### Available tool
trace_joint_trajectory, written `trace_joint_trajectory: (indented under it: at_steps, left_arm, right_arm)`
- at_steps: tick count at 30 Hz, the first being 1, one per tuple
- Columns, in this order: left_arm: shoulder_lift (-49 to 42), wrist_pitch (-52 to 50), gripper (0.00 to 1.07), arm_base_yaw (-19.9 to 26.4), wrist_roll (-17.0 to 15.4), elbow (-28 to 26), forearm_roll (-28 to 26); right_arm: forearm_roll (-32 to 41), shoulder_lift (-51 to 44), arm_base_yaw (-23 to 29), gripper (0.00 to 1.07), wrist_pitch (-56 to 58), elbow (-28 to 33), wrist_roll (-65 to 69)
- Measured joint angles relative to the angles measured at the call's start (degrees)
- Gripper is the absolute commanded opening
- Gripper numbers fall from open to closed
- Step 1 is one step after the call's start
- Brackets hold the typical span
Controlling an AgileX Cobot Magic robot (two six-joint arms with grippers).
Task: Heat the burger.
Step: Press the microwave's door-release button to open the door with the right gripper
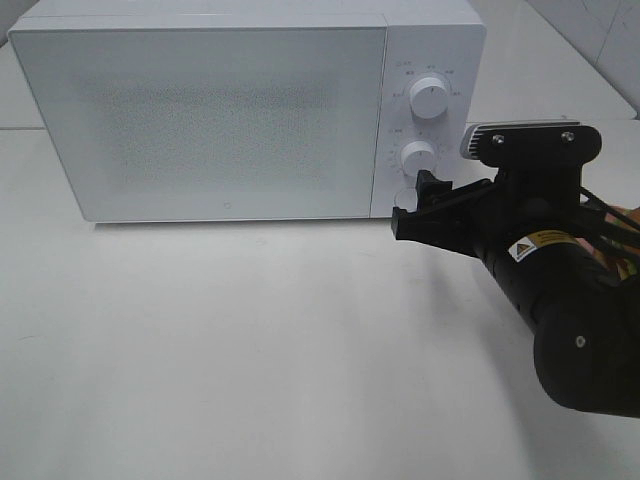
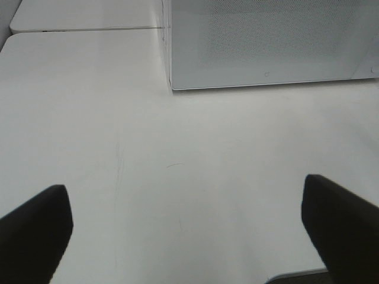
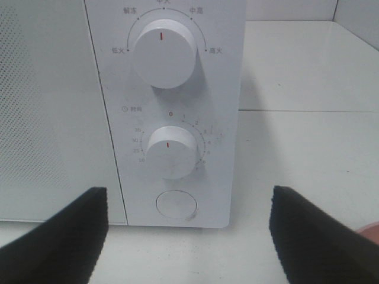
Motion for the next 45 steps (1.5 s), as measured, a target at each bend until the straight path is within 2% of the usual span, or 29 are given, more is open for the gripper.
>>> trace_joint_trajectory:
  at_steps: [12, 17, 19, 20, 24, 25, 27, 28, 29, 30, 32, 35, 37, 40, 42, 45]
  left_arm:
    - [0.0, 0.0, 0.98, 0.0, 0.0, 0.0, 0.0]
    - [0.0, 0.0, 0.98, 0.0, 0.0, 0.0, 0.0]
    - [0.0, 0.0, 0.98, 0.0, 0.0, 0.0, 0.0]
    - [0.0, 0.0, 0.98, 0.0, 0.0, 0.0, 0.0]
    - [0.0, 0.0, 0.98, 0.0, 0.0, 0.0, 0.0]
    - [0.0, 0.0, 0.98, 0.0, 0.0, 0.0, 0.0]
    - [0.0, 0.0, 0.98, 0.0, 0.0, 0.0, 0.0]
    - [0.0, 0.0, 0.98, 0.0, 0.0, 0.0, 0.0]
    - [0.0, 0.0, 0.98, 0.0, 0.0, 0.0, 0.0]
    - [0.0, 0.0, 0.98, 0.0, 0.0, 0.0, 0.0]
    - [0.0, 0.0, 0.98, 0.0, 0.0, 0.0, 0.0]
    - [0.0, 0.0, 0.98, 0.0, 0.0, 0.0, 0.0]
    - [0.0, 0.0, 0.98, 0.0, 0.0, 0.0, 0.0]
    - [0.0, 0.0, 0.98, 0.0, 0.0, 0.0, 0.0]
    - [0.0, 0.0, 0.98, 0.0, 0.0, 0.0, 0.0]
    - [0.0, 0.0, 0.98, 0.0, 0.0, 0.0, 0.0]
  right_arm:
    - [0.3, 2.2, 0.1, 0.75, 0.0, -2.2, 1.7]
    - [0.3, 2.2, 0.1, 0.73, 0.1, -2.2, 8.4]
    - [0.3, 2.2, 0.1, 0.69, 1.5, -2.2, 16.8]
    - [0.3, 2.2, 0.1, 0.69, 1.5, -2.2, 16.8]
    - [0.3, 2.2, 0.1, 0.58, 4.3, -2.2, 33.1]
    - [0.3, 2.2, 0.1, 0.58, 4.3, -2.2, 33.1]
    - [0.3, 2.2, 0.2, 0.50, 5.7, -2.2, 47.8]
    - [0.3, 2.2, 0.2, 0.50, 5.7, -2.2, 47.8]
    - [0.3, 2.2, 0.2, 0.44, 5.9, -2.2, 51.6]
    - [0.3, 2.2, 0.2, 0.44, 5.9, -2.2, 51.6]
    - [0.3, 2.2, 0.2, 0.27, 6.5, -2.2, 65.6]
    - [0.3, 2.2, 0.2, 0.23, 6.6, -2.2, 69.2]
    - [0.3, 2.2, 0.2, 0.10, 7.7, -2.2, 81.2]
    - [0.3, 2.2, 0.2, 0.08, 7.8, -2.2, 83.4]
    - [0.3, 2.2, 0.2, 0.00, 8.0, -2.2, 90.9]
    - [0.3, 2.2, 0.2, 0.00, 8.0, -2.2, 92.2]
